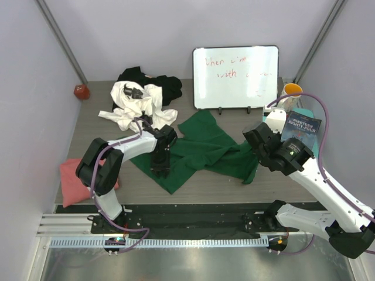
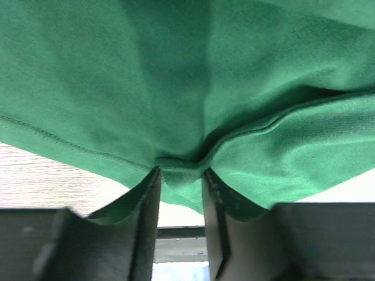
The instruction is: Fold and stack the t-shirts
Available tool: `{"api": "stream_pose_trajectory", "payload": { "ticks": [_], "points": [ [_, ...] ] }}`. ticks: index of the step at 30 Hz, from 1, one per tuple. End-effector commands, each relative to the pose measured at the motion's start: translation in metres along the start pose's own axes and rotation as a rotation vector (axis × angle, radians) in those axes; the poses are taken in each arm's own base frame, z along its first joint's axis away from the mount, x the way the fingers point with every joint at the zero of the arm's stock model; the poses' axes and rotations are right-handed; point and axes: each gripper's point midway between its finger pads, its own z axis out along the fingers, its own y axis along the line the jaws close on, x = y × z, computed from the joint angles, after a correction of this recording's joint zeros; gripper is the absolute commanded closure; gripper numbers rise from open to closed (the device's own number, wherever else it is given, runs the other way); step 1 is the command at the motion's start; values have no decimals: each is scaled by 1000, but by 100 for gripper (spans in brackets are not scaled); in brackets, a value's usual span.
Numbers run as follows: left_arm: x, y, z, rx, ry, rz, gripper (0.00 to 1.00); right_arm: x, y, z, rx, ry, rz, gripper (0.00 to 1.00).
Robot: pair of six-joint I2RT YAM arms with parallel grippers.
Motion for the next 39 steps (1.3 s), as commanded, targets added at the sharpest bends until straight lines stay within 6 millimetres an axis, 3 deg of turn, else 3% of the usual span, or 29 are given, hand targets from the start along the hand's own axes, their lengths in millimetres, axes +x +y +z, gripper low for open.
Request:
{"api": "stream_pose_trajectory", "payload": {
  "ticks": [1,14,17,18,20,27,33,39],
  "points": [
    [-3,-1,2,1,-23,1,68,-7,-2,-1,0,-40,24,95],
    [-16,9,-23,-65,-86,12,67,-9,5,1,-11,-35,13,95],
    [-15,8,-21,-57,-79,14,80,-9,5,1,-13,-34,15,95],
    [-14,7,-21,-55,-74,14,90,-7,4,2,-11,-31,10,95],
    [-14,8,-19,-57,-69,14,99,-6,3,2,-11,-30,11,95],
    [-12,9,-18,-58,-64,19,100,-3,1,3,-4,-30,11,95],
    [-31,25,-49,-156,-161,48,100,2,1,7,9,-20,-9,86],
    [-48,20,-94,-126,-272,53,100,24,0,15,32,35,-34,80]
  ]
}}
